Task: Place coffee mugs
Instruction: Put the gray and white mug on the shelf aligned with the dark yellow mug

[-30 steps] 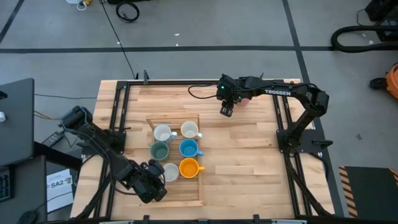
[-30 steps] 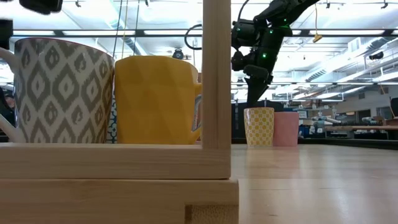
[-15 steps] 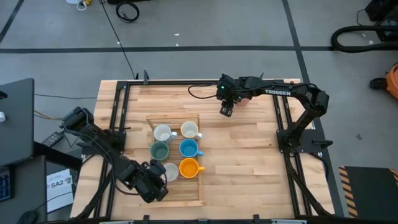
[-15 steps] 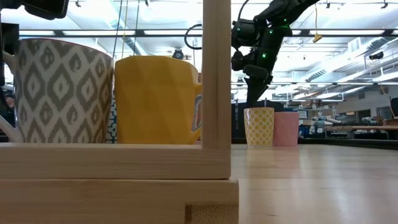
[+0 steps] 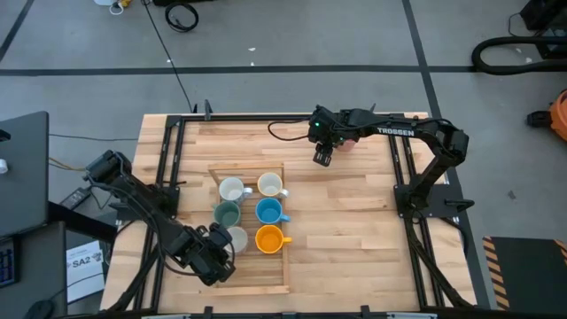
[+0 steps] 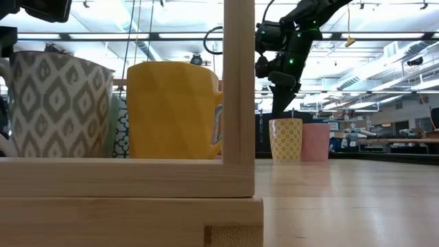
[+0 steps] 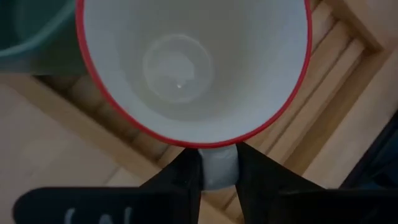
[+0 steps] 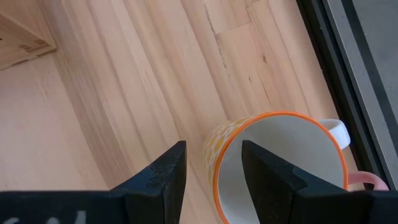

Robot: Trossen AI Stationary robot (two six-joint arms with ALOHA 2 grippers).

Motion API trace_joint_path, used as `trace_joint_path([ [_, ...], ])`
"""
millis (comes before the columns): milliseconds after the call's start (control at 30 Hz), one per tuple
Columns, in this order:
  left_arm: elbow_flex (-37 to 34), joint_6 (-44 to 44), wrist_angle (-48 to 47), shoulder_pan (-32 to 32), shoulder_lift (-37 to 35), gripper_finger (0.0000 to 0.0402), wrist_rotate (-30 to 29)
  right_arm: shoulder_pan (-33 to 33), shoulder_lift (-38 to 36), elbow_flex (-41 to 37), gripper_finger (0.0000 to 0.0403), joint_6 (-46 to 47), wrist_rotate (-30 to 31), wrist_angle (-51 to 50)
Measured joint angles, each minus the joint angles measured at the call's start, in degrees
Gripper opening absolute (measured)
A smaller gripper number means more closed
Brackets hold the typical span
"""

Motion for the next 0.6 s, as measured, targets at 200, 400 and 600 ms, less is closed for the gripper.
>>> trace_joint_path([
  [200,-0.02,1.11,-2.61,-0.02,-1.93,0.0082,1.33,0.00,0.00,0.00,0.0160,0.00,0.00,0.00],
  [400,-0.07,7.49,-2.55,0.01,-1.95,0.0096,1.66,0.00,0.00,0.00,0.0160,0.00,0.00,0.02],
  [600,-0.07,15.11,-2.52,0.63,-1.95,0.0099,1.60,-0.01,0.00,0.00,0.0160,0.00,0.00,0.02],
])
